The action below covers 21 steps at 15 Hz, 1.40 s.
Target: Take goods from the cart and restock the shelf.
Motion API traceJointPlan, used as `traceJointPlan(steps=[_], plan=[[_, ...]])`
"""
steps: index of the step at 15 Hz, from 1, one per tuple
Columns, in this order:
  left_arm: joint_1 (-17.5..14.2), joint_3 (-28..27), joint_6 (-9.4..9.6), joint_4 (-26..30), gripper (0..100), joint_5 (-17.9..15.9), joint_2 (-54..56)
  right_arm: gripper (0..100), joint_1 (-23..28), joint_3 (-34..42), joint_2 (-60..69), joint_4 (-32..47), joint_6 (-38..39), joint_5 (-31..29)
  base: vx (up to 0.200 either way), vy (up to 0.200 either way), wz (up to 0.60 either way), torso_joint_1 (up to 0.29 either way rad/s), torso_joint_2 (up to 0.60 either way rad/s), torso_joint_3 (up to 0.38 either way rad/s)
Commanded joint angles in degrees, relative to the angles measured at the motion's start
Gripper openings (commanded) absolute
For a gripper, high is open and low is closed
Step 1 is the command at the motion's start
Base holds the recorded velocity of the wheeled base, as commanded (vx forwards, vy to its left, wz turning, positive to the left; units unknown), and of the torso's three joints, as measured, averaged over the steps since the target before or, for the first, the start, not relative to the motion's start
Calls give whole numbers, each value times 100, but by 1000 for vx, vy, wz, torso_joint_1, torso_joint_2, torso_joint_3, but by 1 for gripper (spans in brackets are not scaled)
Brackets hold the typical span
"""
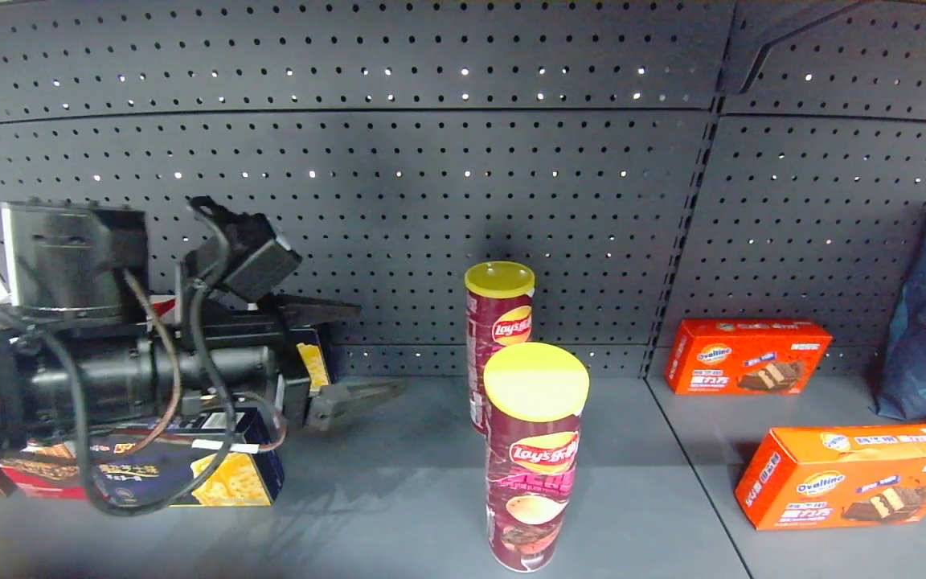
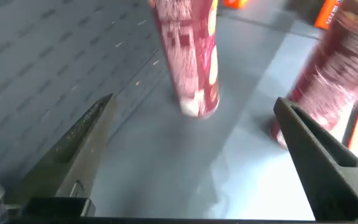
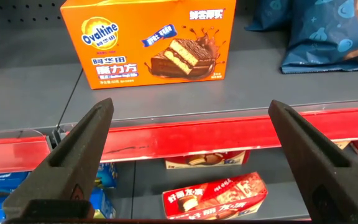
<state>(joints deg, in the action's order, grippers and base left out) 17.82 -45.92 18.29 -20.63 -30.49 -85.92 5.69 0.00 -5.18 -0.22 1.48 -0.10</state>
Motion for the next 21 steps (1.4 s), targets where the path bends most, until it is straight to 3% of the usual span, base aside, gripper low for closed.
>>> traceJointPlan(steps=[1,2,4,8,10,12,14,16,18,21], plan=[[-24,813,-62,6,100,693,1341,100,2,0,-9,-4,2,1,0,0,0,0,0,0],[-16,874,-62,6,100,772,1438,100,2,0,-9,-4,2,1,0,0,0,0,0,0],[2,1182,-53,32,100,1247,2026,100,2,0,-9,-4,2,1,0,0,0,0,0,0],[116,1859,-53,32,100,1695,2765,100,2,0,-9,-4,-7,10,0,0,0,0,0,0],[81,2193,-80,32,100,1766,3090,100,-7,0,-18,4,-156,142,0,0,0,0,0,0],[63,2377,-291,32,100,1818,3266,100,-7,0,-18,4,-156,168,0,0,0,0,0,0],[72,2413,-352,15,100,1941,3257,100,-7,0,-18,4,-156,168,0,0,0,0,0,0],[116,2316,-317,-3,100,1941,3151,100,2,0,-18,4,-156,168,0,0,0,0,0,0],[353,1973,-282,-3,100,1950,2668,100,2,0,-9,4,-156,168,0,0,0,0,0,0],[564,1929,105,-3,100,2073,2448,100,2,0,0,-13,-165,168,0,0,0,0,0,0]])
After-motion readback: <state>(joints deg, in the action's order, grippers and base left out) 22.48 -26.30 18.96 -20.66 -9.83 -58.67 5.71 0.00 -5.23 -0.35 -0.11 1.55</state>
